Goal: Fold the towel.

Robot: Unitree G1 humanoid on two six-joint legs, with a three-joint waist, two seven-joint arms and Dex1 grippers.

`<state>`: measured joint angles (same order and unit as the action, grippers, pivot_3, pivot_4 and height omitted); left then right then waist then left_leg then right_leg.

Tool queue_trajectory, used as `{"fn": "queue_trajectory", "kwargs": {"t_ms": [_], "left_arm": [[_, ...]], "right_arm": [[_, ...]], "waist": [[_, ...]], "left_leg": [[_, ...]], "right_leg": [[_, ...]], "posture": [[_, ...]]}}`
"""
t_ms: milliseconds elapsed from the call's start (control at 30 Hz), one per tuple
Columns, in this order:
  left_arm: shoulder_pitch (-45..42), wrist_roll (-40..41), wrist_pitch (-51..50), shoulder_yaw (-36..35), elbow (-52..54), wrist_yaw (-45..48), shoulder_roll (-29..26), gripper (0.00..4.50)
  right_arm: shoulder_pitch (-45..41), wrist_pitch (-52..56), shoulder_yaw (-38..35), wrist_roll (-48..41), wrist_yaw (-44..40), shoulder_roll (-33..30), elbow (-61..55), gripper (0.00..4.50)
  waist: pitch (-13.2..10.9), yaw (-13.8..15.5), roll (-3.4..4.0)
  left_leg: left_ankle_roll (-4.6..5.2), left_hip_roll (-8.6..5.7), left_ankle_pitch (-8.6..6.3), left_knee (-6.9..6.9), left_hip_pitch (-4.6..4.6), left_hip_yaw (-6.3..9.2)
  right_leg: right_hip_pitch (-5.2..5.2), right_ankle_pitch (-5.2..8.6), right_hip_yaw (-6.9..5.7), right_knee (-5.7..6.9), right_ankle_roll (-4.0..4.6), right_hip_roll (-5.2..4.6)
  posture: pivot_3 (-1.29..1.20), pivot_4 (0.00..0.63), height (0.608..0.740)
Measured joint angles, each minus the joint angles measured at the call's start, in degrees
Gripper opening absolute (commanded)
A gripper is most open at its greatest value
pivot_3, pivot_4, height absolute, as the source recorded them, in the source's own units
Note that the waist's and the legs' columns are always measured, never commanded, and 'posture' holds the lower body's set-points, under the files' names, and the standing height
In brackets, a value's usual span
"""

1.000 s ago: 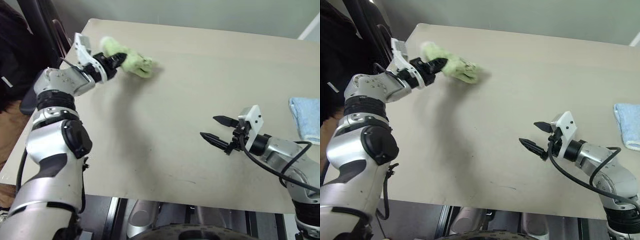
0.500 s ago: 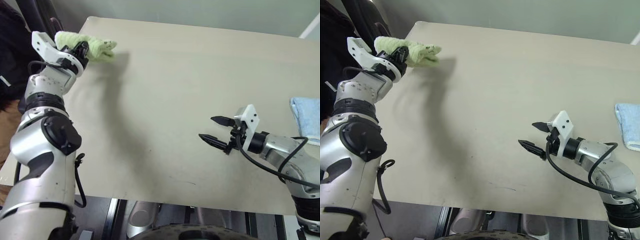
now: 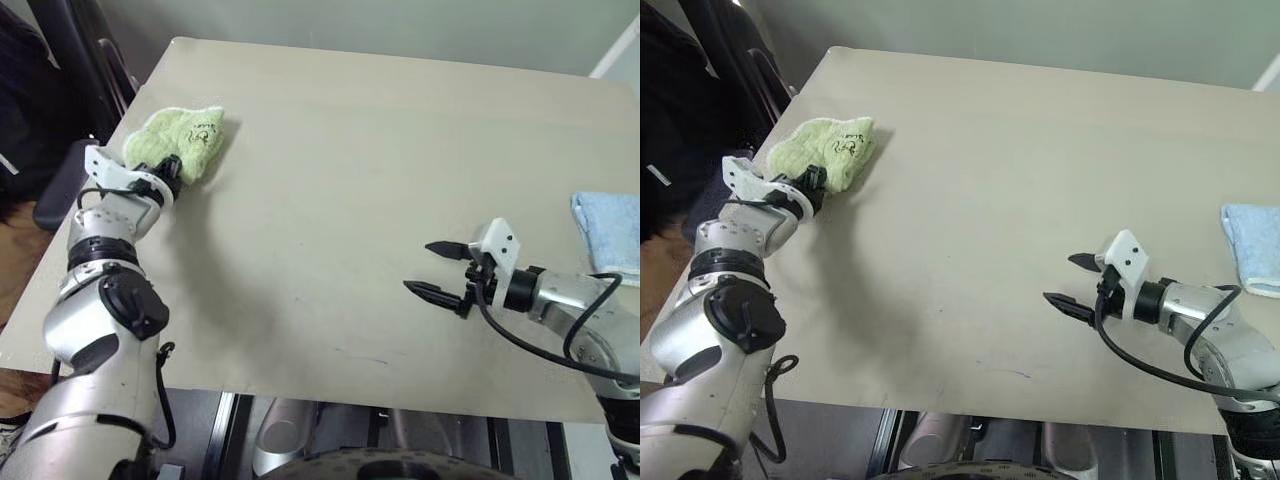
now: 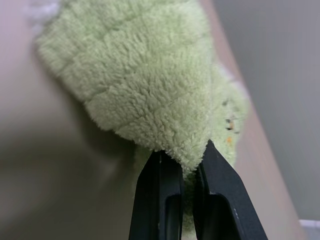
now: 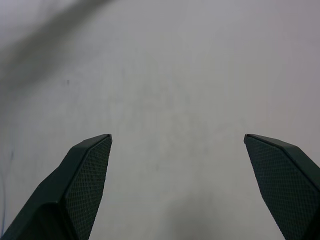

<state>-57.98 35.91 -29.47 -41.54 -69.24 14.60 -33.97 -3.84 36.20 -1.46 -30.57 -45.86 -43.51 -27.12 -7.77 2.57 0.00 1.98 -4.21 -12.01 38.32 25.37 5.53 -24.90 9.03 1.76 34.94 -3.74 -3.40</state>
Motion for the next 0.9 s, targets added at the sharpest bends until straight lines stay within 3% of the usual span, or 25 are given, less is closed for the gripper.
{"fn": "queue_trajectory", "kwargs": {"t_ms": [67, 400, 567, 767, 900], "left_arm": [[0.6, 0.2, -2.0, 0.0, 2.3, 0.1, 0.2, 0.85], [1.0, 0.6, -6.4, 0.4, 7.3, 0.2, 1.7, 4.38], [4.4, 0.9, -11.2, 3.5, 14.1, 2.7, 1.5, 4.48], [21.0, 0.9, -19.8, 14.9, 36.0, 17.5, -1.1, 4.48], [27.9, 5.3, -24.5, 15.8, 47.1, 23.8, -1.1, 4.48]], "right_arm": [[0.1, -0.3, 0.0, 0.4, -0.3, 0.0, 0.0, 4.5], [-0.5, -1.3, 0.3, 1.0, -0.5, 0.2, 0.5, 4.5], [-0.5, -1.4, -0.1, 0.9, -0.7, 0.2, 0.5, 4.5], [-0.2, -1.3, -2.7, -0.1, -0.9, -0.1, 0.6, 4.5], [0.3, -1.2, -4.2, -0.9, -1.1, -0.5, 0.7, 4.5]], "waist": [[0.0, 0.0, 0.0], [0.0, 0.0, 0.0], [0.0, -0.1, 0.0], [0.0, -0.3, -0.03], [0.0, -0.2, -0.06]], "left_leg": [[-0.06, 0.02, 0.03, 0.01, 0.0, 0.01], [-0.17, 0.07, 0.15, 0.0, -0.06, 0.05], [-0.22, 0.08, 0.16, -0.02, -0.18, 0.05], [-0.36, 0.14, 0.05, -0.03, -0.26, 0.07], [-0.52, 0.23, -0.04, -0.03, -0.3, 0.13]], "right_leg": [[0.0, -0.03, -0.01, 0.01, 0.04, 0.05], [0.01, -0.14, 0.0, 0.02, 0.18, 0.1], [0.05, -0.16, 0.0, 0.03, 0.2, 0.1], [0.06, -0.06, 0.01, 0.04, 0.43, 0.11], [0.14, -0.04, -0.04, 0.12, 0.52, 0.14]], "posture": [[0.0, 0.15, 0.733], [0.0, 0.15, 0.733], [0.0, 0.15, 0.733], [0.0, 0.15, 0.733], [0.0, 0.15, 0.733]]}}
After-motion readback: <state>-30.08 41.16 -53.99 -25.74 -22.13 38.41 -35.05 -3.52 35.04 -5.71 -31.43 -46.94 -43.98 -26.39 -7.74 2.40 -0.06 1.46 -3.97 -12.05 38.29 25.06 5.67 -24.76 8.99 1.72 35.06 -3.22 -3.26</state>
